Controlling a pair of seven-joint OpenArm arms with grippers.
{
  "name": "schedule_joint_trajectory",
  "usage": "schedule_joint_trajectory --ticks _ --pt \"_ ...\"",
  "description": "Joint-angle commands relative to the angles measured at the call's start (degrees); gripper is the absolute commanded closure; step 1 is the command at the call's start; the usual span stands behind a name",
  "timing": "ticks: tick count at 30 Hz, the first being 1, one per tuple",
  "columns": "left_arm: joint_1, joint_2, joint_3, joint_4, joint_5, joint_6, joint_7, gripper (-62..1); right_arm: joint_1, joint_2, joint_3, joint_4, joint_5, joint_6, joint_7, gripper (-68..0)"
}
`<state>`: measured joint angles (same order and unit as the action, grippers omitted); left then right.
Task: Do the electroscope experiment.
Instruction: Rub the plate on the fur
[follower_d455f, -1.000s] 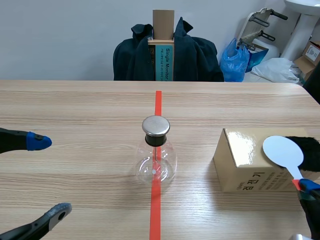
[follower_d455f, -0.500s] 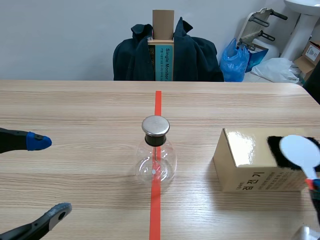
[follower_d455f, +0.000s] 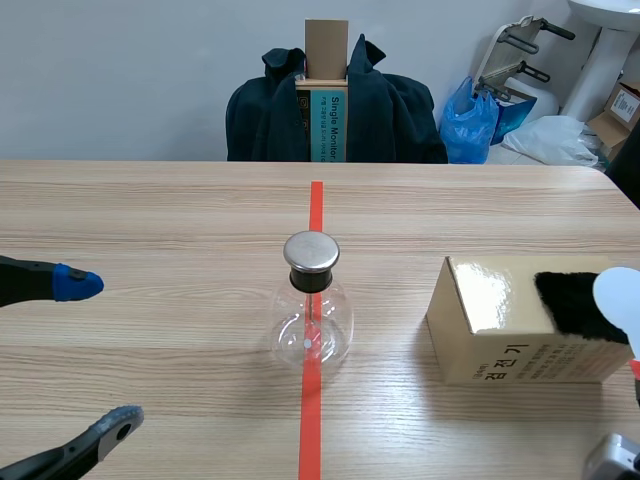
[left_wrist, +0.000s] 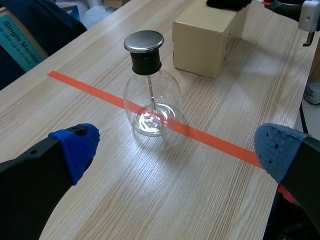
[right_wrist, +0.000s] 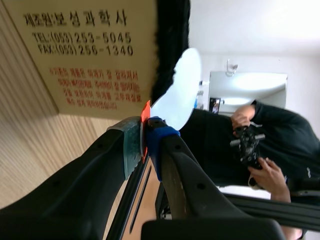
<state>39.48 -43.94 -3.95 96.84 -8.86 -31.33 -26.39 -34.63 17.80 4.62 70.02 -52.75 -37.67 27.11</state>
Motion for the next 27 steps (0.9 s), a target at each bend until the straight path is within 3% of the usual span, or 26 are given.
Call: schedule_joint_trajectory --ticks 1,6,20,27 --pt "-0.17 0.44 -0.04 0.31 -0.57 0.11 -0.81 -62.3 0.52 0.48 0.24 0.42 -0.87 0.42 1.31 -0.8" --pt "-0.17 0.42 -0.04 0.31 -0.57 0.11 -0.81 -62.3 0.37 1.29 0.31 0.74 -1.05 -3.52 0.28 -0.8" --pt "-0.17 0.42 -0.04 0.31 -0.55 0.11 -0.81 -62.3 0.33 1.73 0.70 6.45 -0.61 -5.64 0.22 -0.8" --pt "-0.17 0.42 -0.04 0.31 -0.55 0.11 -0.81 -62.3 0.15 1.77 4.85 14.64 2.93 -6.49 -0.24 -0.8"
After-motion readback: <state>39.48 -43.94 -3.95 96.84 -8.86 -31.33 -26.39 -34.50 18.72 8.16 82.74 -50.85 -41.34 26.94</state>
